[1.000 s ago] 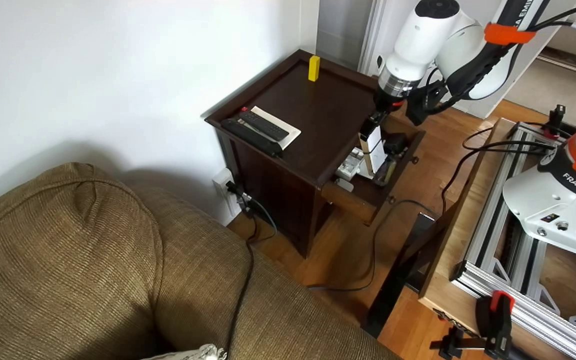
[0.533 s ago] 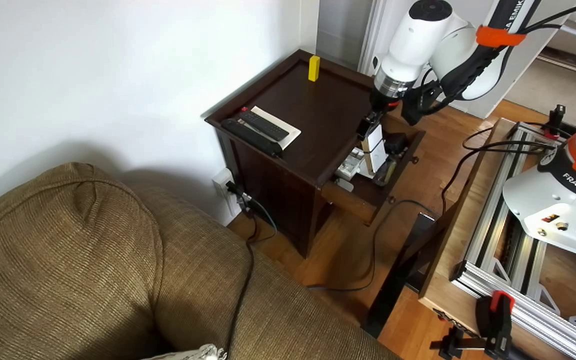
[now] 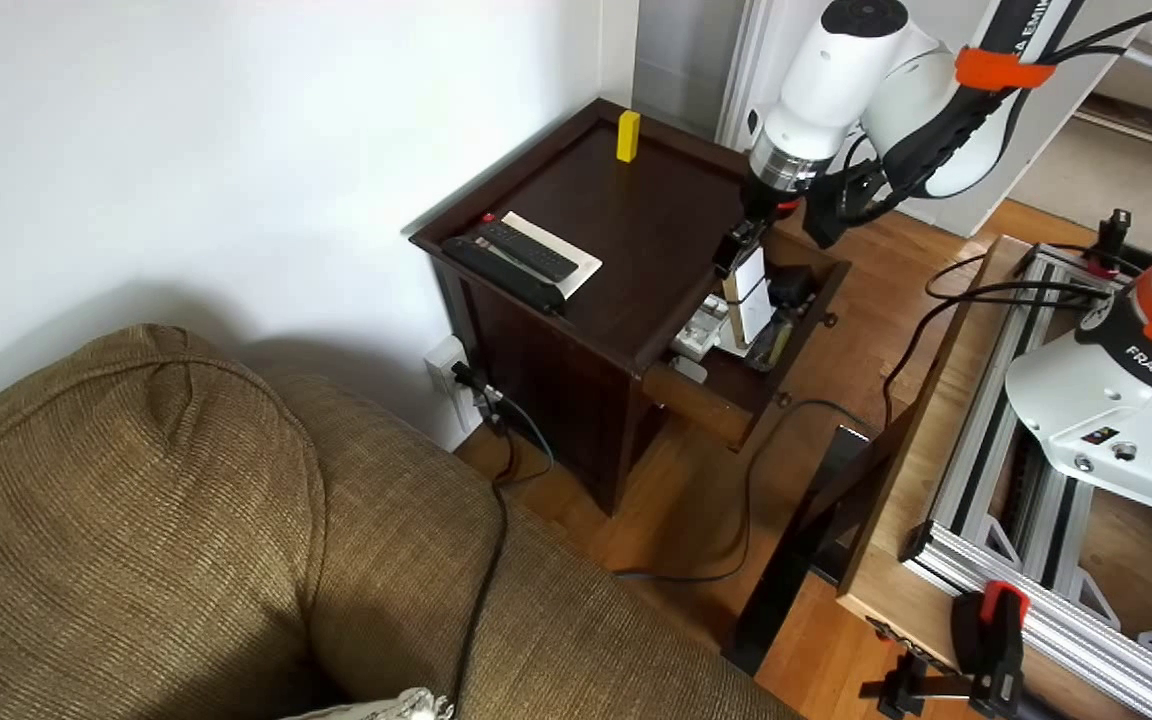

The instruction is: Place the bundle lengthwise in the drawer

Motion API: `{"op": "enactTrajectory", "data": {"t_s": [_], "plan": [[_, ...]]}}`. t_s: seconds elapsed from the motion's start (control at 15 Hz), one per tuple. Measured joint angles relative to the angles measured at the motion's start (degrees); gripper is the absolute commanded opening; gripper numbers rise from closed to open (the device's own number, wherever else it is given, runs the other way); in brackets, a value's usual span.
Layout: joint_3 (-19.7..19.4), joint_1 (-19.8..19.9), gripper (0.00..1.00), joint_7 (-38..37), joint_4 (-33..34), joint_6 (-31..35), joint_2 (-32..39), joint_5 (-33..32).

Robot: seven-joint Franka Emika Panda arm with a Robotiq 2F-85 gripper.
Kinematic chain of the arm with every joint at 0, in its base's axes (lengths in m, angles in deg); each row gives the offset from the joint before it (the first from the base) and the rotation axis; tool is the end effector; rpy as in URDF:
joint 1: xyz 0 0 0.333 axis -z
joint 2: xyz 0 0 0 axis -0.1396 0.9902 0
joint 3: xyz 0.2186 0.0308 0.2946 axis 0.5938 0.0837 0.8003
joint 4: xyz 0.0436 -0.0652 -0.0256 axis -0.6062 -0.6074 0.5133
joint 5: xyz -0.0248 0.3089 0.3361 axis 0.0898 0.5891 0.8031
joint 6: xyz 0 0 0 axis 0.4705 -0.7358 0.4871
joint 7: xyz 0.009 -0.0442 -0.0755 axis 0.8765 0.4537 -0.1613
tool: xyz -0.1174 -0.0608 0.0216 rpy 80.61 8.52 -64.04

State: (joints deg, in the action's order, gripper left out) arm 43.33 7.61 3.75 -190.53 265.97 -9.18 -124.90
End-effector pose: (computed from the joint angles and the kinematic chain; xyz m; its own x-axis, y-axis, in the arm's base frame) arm 0.4229 -0.0413 0.0583 0.9884 -0.0224 0.1499 -0.0269 -0.9992 0.0283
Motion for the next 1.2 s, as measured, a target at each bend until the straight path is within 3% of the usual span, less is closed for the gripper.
{"op": "enactTrajectory", "data": {"t_s": [0.33, 0.6, 0.73, 1.2], "plan": [[0.5, 2.5, 0.66, 0.0, -2.3, -0.9, -4.4, 0.0], [4.3, 8.6, 0.66, -0.2, -6.1, -2.2, -7.1, 1.0], [6.2, 11.3, 0.66, 3.6, -8.7, -2.2, -7.7, 9.3], [20.5, 35.5, 0.66, -4.0, -8.7, -2.2, -6.9, 10.6]]}}
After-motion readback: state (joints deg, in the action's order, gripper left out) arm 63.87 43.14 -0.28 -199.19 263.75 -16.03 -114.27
